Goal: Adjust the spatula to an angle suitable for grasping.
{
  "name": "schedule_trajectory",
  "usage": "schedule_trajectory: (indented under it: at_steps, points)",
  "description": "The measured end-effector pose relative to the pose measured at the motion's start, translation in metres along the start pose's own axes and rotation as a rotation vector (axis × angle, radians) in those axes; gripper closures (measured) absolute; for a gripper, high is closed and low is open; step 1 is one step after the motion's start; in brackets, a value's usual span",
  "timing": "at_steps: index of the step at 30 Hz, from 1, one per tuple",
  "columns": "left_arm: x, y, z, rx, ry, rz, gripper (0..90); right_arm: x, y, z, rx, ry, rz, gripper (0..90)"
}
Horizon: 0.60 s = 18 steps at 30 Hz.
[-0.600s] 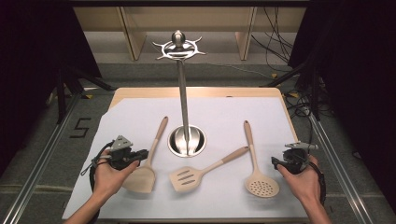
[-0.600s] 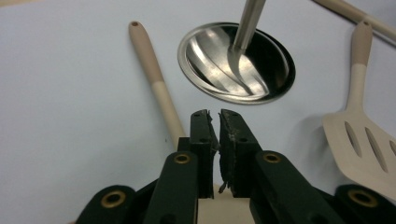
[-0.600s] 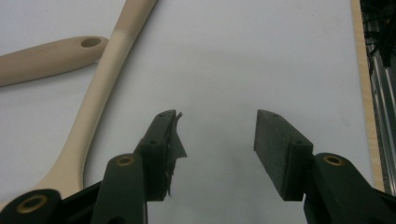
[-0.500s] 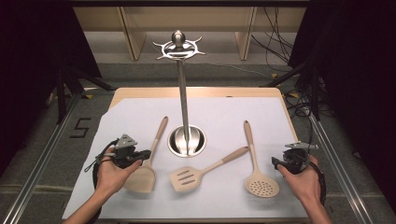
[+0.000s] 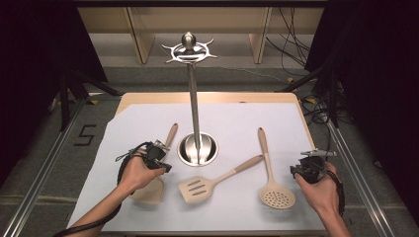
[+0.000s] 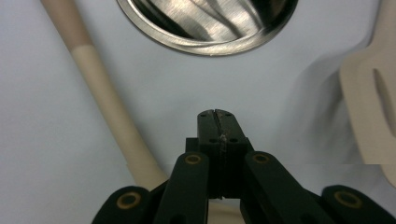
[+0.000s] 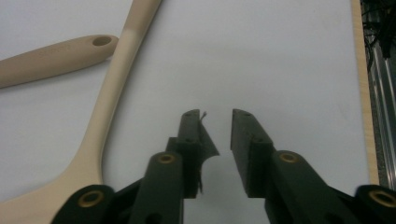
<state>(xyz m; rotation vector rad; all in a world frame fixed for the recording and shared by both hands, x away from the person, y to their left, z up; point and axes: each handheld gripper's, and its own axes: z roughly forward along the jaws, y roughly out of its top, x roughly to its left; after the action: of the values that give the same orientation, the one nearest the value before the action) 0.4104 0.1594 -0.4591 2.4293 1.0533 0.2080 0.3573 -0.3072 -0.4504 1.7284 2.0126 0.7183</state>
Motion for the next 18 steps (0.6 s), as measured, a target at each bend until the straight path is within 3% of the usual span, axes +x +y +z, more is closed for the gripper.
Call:
schedule_trajectory:
  at_steps: [1,3,4,5,8,14,17,18]
  points:
    - [0.000,0.001,0.002,0.006,-0.006,-0.006,89.3,-0.004,0.001,-0.002,-0.017,0.006,-0.047,81.1]
    - [-0.002,0.003,0.006,0.023,-0.014,-0.030,89.3,-0.005,0.003,-0.004,-0.024,0.014,-0.055,85.1]
    - [-0.001,0.004,0.008,0.029,-0.011,-0.027,89.2,-0.004,0.004,-0.006,-0.012,0.000,-0.039,86.4]
    - [0.000,0.005,0.009,0.033,-0.010,-0.027,89.2,-0.005,0.005,-0.006,-0.023,0.025,-0.052,86.7]
    - [0.004,0.008,0.012,0.059,0.013,-0.026,89.2,-0.004,0.004,-0.004,-0.022,0.026,-0.035,87.4]
    - [0.003,0.013,0.016,0.088,0.017,-0.027,89.3,-0.005,0.004,-0.005,-0.030,0.029,-0.058,86.7]
    - [0.002,0.011,0.013,0.127,0.036,-0.024,89.5,-0.003,0.003,-0.006,-0.022,0.024,-0.050,86.3]
    - [0.003,0.010,0.010,0.153,0.043,-0.007,89.5,-0.004,0.003,-0.005,-0.026,0.025,-0.057,86.2]
